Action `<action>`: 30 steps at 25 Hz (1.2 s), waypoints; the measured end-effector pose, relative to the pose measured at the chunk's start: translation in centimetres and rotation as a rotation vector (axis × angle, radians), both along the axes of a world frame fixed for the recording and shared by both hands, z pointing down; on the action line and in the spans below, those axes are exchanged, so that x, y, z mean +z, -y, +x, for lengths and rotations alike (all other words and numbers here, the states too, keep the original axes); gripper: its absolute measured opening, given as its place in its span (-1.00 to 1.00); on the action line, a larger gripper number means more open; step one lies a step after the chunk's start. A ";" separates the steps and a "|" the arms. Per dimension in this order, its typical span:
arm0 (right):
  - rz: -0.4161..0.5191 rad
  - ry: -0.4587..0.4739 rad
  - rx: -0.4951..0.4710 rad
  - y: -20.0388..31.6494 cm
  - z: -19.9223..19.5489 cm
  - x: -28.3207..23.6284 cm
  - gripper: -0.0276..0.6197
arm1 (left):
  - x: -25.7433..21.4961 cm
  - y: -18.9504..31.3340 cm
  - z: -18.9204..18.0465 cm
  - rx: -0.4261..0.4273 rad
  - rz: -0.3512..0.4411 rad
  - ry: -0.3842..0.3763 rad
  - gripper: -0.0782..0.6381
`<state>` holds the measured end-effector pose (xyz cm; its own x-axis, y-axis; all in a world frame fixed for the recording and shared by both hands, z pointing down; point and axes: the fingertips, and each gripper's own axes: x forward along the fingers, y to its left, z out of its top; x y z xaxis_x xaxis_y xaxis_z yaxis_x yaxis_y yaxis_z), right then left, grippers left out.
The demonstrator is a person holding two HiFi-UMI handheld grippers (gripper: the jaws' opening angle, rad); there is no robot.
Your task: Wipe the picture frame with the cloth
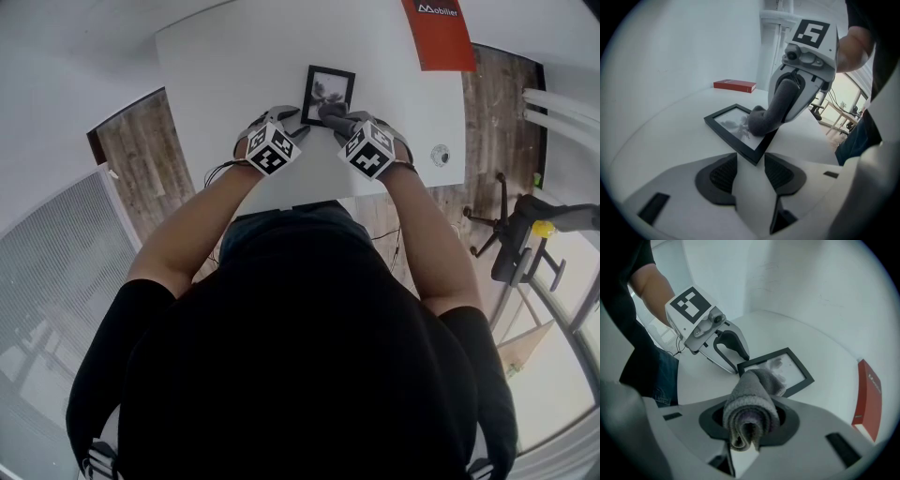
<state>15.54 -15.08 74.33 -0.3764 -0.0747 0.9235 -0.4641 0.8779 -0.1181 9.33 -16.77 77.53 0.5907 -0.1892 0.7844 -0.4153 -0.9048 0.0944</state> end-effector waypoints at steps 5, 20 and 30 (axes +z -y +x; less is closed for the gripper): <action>-0.003 0.012 0.043 0.1 0.7 -0.3 -0.59 | 0.0 -0.1 0.0 -0.001 -0.019 0.003 -0.25; -0.027 0.187 0.405 0.5 3.9 -4.6 -0.59 | -3.0 -1.2 -3.7 -0.064 -0.055 -0.016 -0.25; 0.160 0.176 0.497 0.1 4.7 -9.8 -0.59 | -7.2 -2.6 -8.0 -0.083 -0.029 -0.061 -0.25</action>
<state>20.28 -15.17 64.49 -0.4077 -0.4168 0.8124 -0.8127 0.5713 -0.1148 1.37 -14.19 70.35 0.6208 -0.2175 0.7532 -0.4815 -0.8639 0.1474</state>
